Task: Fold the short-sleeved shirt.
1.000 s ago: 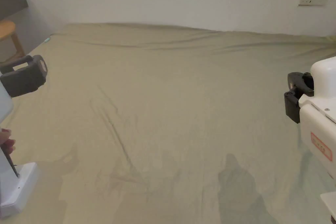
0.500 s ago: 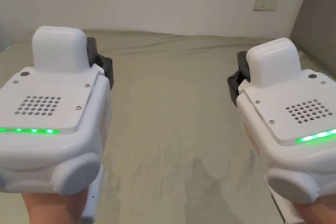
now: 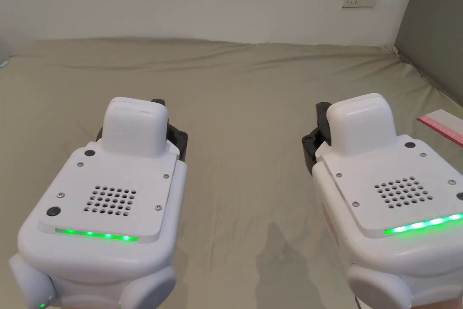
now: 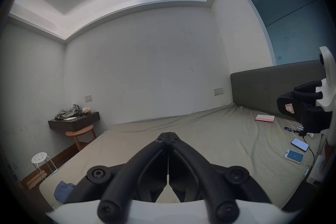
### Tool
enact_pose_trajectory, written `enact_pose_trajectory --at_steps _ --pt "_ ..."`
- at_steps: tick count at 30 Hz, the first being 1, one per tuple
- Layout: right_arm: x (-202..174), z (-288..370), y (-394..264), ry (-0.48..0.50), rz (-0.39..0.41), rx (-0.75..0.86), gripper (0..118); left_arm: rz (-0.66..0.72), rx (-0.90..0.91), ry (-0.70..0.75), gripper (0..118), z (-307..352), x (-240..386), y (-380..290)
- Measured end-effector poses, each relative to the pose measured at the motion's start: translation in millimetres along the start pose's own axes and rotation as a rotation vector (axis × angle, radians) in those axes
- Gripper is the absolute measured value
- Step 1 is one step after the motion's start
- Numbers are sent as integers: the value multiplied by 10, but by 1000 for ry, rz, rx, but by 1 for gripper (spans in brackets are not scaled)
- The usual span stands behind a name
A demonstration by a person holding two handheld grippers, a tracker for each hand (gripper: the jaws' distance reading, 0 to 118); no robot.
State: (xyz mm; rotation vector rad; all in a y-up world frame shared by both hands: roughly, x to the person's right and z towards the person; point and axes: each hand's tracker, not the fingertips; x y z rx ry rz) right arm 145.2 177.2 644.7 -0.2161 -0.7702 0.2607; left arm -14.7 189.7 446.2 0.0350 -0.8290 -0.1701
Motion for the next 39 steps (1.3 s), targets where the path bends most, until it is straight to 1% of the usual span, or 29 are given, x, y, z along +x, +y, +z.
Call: enact_pose_trajectory --at_steps 11,26,30,36,38,39 --pt "-28 -33 -51 -7 -10 3 2 -28 17 16 0 -27 54 25" --pt "-4 -64 -95 -14 -24 3 2 8 -15 24 0 -88 56 -94" --pt "-19 -54 -108 -12 -27 7 2 38 -26 33 0 -77 18 -151" --pt "-27 -55 -123 -7 -27 5 2 21 -22 43 0 -71 16 -139" --pt "-21 -54 -120 -7 -25 12 5 16 -20 45 0 -74 14 -129" --pt "-10 -52 -119 -14 -22 16 23 8 -17 50 4 -75 17 -123"
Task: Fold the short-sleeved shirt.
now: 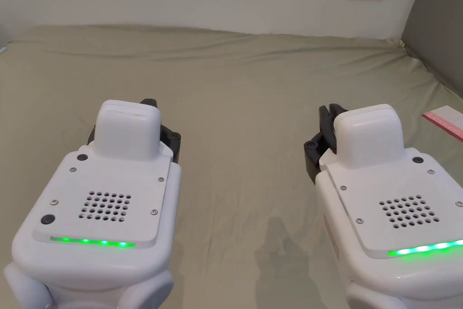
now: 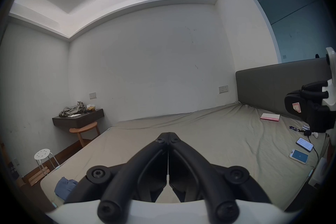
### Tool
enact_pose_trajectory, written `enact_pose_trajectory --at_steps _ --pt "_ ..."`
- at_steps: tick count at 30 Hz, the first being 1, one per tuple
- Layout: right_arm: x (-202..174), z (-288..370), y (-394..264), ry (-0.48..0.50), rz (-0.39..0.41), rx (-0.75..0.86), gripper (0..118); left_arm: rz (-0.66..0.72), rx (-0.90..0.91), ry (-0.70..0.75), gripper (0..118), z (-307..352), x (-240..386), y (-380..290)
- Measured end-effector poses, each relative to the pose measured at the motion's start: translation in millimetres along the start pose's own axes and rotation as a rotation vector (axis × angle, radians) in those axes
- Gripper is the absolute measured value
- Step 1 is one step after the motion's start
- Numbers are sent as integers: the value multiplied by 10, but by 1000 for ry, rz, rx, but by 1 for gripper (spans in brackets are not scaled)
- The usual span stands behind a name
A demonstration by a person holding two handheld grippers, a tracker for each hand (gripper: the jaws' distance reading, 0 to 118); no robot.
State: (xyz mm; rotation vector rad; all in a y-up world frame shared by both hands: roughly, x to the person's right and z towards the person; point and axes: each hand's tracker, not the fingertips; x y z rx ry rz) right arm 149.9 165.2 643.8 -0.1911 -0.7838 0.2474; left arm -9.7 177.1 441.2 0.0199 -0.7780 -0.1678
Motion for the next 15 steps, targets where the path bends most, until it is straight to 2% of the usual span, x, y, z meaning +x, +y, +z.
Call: enact_pose_trajectory --at_steps 1,2,3,5,6,7,9,11,14,15 --pt "13 0 4 1 -1 3 51 -8 1 5 17 -3 5 5" --pt "32 -6 7 2 -2 4 84 -10 0 4 30 -11 6 6" --pt "53 -25 11 16 -6 -2 109 -11 -2 -1 45 -19 4 7" --pt "91 -21 -4 9 -13 19 111 -1 -16 -12 71 -43 -4 2" --pt "99 -11 -4 5 -8 26 111 3 -22 -11 98 -54 -14 -5" --pt "96 -11 3 4 2 31 111 4 -31 -7 118 -68 -17 -14" --pt "67 -23 16 -13 25 22 111 -29 18 30 118 -15 -4 -15" --pt "63 -54 30 -20 27 6 111 -15 -21 10 118 -8 65 -121" --pt "102 -68 112 66 -107 -68 111 -5 -17 4 118 -16 18 -58" --pt "101 -64 147 57 -172 -85 111 -4 -15 5 118 -10 19 -52"
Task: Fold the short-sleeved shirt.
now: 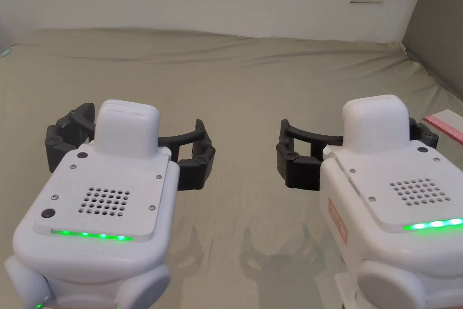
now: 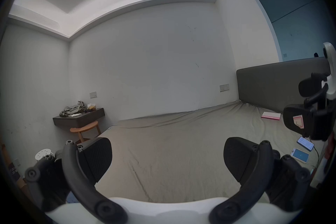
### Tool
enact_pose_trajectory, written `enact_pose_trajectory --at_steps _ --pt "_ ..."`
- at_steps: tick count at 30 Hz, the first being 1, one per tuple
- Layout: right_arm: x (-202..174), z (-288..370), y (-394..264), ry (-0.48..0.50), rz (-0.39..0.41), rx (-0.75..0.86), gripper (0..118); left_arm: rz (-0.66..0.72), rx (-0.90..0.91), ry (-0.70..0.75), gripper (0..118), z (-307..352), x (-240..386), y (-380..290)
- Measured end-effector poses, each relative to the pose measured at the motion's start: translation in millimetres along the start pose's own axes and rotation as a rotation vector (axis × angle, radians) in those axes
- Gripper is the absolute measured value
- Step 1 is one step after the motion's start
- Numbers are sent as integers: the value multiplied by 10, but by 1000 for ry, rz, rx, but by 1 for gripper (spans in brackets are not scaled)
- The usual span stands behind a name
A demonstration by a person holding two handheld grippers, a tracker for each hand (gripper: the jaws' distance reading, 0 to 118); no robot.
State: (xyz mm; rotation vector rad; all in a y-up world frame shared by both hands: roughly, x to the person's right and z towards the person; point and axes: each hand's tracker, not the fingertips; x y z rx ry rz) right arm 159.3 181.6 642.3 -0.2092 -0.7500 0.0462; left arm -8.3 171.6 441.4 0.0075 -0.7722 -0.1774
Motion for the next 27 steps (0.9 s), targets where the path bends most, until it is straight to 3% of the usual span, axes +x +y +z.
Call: enact_pose_trajectory --at_steps 3,9,18,20,24,27 --pt "-34 -14 135 -92 -59 -115 111 -3 9 5 118 2 -17 21" --pt "-55 -74 267 -123 -35 -249 111 -1 15 -5 118 -9 -20 47" --pt "-95 -71 138 -129 -10 -183 111 -3 17 -8 118 -36 -56 74" --pt "-149 -118 118 -170 20 -209 111 -3 17 -6 118 -33 -73 102" --pt "-96 -76 89 -64 -20 -237 111 -4 10 -1 118 -42 -95 93" --pt "-70 -54 103 -63 -39 -229 111 -1 3 0 118 -51 -102 93"
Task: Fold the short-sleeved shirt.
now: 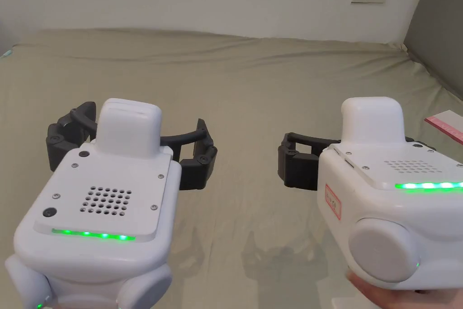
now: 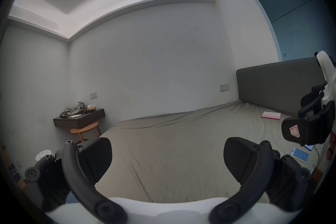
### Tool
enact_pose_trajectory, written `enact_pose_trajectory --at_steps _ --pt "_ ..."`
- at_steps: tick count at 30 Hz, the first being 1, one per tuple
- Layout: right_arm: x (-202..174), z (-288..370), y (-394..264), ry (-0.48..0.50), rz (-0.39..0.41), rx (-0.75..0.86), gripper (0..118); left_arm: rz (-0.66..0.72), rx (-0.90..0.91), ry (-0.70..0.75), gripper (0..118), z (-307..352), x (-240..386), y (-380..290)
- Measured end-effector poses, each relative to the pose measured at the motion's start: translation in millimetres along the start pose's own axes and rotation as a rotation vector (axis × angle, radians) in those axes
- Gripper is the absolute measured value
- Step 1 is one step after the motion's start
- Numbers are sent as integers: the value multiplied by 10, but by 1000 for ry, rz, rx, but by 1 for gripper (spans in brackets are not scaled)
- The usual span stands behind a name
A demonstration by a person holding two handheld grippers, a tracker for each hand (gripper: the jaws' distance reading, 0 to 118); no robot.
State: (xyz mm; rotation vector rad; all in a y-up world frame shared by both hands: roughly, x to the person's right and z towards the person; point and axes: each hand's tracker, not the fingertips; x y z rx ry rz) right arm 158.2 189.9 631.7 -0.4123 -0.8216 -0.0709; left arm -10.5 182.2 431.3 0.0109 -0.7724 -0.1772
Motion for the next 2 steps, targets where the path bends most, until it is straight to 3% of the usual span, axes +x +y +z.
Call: enact_pose_trajectory --at_steps 2 --pt "-6 21 -3 -39 19 56 111 -1 0 -1 118 -6 -5 5"
